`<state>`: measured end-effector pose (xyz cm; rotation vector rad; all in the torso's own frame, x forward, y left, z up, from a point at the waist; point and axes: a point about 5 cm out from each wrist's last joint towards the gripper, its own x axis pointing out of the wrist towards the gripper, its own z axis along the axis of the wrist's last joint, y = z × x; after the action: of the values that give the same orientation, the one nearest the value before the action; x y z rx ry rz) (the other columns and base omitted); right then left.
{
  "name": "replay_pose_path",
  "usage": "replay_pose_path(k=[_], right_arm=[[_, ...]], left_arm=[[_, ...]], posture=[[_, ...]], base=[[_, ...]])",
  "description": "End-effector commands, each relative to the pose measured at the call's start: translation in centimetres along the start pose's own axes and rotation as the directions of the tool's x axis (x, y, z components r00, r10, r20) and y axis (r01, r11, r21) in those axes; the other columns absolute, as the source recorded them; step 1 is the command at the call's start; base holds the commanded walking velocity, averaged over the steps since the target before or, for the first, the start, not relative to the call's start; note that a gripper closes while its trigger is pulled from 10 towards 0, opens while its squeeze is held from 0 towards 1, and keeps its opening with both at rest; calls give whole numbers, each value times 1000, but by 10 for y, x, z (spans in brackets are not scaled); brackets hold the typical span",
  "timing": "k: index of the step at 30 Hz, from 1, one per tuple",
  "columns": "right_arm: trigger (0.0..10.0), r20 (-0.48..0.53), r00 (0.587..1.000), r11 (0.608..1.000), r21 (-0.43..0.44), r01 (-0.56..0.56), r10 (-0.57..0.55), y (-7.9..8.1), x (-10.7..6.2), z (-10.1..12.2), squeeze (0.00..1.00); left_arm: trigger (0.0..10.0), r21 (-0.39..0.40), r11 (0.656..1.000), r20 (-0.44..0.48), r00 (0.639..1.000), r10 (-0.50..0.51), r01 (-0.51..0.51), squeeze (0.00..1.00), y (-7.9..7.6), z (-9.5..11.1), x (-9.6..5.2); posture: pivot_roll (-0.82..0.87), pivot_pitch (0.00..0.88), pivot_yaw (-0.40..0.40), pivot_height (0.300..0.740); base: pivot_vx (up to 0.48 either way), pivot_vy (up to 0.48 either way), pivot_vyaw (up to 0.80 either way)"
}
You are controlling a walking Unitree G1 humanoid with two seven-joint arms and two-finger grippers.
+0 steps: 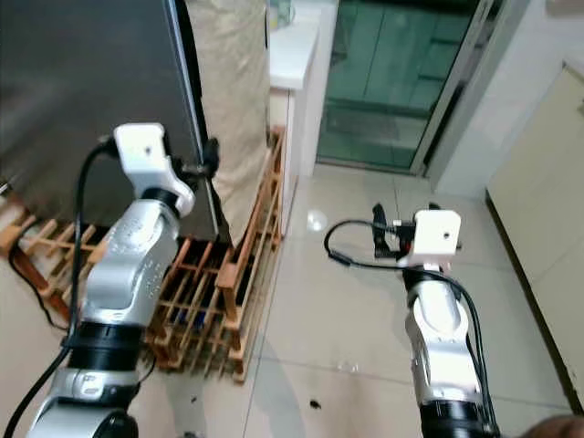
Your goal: Restocking fridge
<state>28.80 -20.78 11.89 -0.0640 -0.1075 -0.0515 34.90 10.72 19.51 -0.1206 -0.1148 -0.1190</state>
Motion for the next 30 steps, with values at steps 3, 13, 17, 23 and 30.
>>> replay_pose_path(k=[3,13,17,23,30], right_arm=[[10000,10,1000,1000,2,3,-3,-4,3,6,0],[10000,-2,1000,1000,-4,9,-9,-7,-2,5,0],[10000,-5,1000,1000,-8,4,-4,-7,0,5,0],[10000,-16,1000,1000,-5,-4,4,-5,5,4,0],[10000,-26,1000,1000,2,2,-2,-4,1,2,0]], left_arm=[[10000,-21,1000,-21,1000,-18,17,0,-10,5,14],[10000,-41,999,-11,999,-32,32,0,-18,15,23],[10000,3,1000,-6,1000,4,-4,0,-21,17,37],[10000,-40,989,-122,982,-147,143,0,-67,-1,50],[10000,-275,842,-111,855,-507,464,0,-148,-8,34]], posture=[[-45,28,-2,740],[-66,24,13,740],[-69,8,10,740],[-70,0,6,740],[-103,4,22,740]], base=[[0,0,0],[0,0,0],[0,0,0],[0,0,0],[0,0,0]])
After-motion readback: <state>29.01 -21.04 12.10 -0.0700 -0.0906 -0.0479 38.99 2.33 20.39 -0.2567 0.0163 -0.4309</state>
